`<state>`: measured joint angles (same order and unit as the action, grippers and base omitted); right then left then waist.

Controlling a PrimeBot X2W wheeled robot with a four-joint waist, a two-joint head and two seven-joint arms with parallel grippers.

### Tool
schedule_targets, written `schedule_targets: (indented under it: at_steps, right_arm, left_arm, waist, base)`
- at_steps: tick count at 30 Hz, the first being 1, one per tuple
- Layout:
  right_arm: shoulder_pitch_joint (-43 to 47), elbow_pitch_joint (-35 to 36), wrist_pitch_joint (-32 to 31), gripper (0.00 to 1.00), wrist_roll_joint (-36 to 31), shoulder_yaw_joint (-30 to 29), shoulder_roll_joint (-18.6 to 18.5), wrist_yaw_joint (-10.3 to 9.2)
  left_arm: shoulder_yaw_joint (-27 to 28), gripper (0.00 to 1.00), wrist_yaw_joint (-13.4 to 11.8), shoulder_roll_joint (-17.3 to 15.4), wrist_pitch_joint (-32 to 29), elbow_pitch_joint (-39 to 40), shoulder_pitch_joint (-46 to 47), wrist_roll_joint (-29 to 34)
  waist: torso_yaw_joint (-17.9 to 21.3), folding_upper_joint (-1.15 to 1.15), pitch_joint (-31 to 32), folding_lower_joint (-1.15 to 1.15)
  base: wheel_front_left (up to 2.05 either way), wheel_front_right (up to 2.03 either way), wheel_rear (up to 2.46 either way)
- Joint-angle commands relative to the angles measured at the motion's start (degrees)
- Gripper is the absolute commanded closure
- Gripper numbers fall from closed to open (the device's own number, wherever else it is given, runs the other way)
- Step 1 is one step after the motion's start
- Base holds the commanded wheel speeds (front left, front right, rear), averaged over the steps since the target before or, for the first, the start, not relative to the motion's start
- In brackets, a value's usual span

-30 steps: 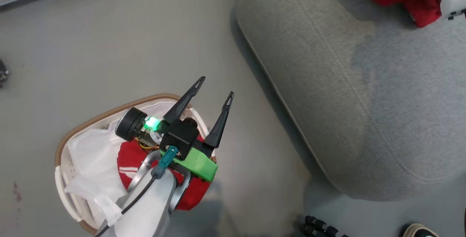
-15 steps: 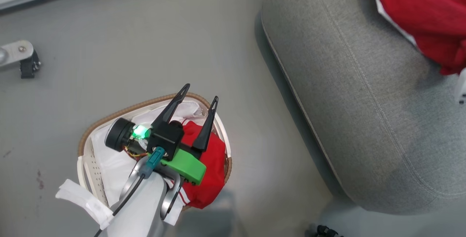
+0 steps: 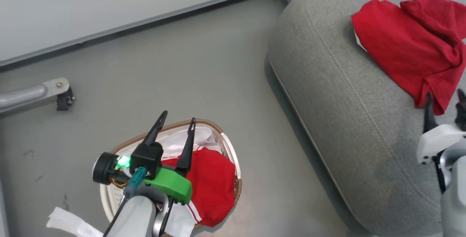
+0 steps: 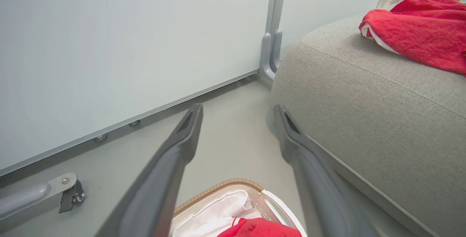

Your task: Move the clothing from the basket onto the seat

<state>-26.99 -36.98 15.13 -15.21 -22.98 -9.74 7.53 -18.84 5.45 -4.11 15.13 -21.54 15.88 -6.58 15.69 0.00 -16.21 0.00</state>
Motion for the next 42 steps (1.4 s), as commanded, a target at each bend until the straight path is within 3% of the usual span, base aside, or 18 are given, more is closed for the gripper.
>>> schedule_targets:
  at_steps: [1, 17, 27, 35, 42]
  right_arm:
    - [1.4, 1.1, 0.0, 0.0, 1.4, 1.5, 0.7, -0.07]
    - [4.5, 9.7, 0.0, 0.0, 14.8, 20.1, 6.0, -0.07]
    - [7.5, 10.7, 0.0, 0.0, 18.5, 24.6, 6.7, -0.07]
    - [7.1, 11.0, 0.0, 0.0, 19.2, 25.9, 6.7, -0.07]
    - [3.8, 12.4, 0.0, 0.0, 20.6, 27.2, 6.7, -0.07]
  left_arm:
    - [1.1, 0.0, -0.5, 0.2, 0.0, 0.0, -1.3, -0.3]
    - [14.9, 0.0, -3.1, 0.9, 0.0, -0.3, -5.7, -1.4]
    - [21.8, 0.0, -2.2, 1.1, 0.0, -1.1, -8.7, -1.0]
    - [21.0, 0.0, -0.4, 1.2, 0.0, -4.6, -7.7, -2.6]
    - [15.6, 0.0, 1.0, 1.1, 0.0, -12.7, -1.2, -5.9]
  waist:
    - [-2.3, 0.0, 2.6, 0.0]
    - [-11.8, 0.0, 5.1, 0.0]
    - [-14.1, 0.0, 6.6, 0.0]
    - [-13.5, 0.0, 4.5, 0.0]
    - [-11.0, 0.0, -2.9, 0.0]
  base:
    - [0.0, 0.0, 0.0]
    - [0.0, 0.0, 0.0]
    - [0.0, 0.0, 0.0]
    - [0.0, 0.0, 0.0]
    - [0.0, 0.0, 0.0]
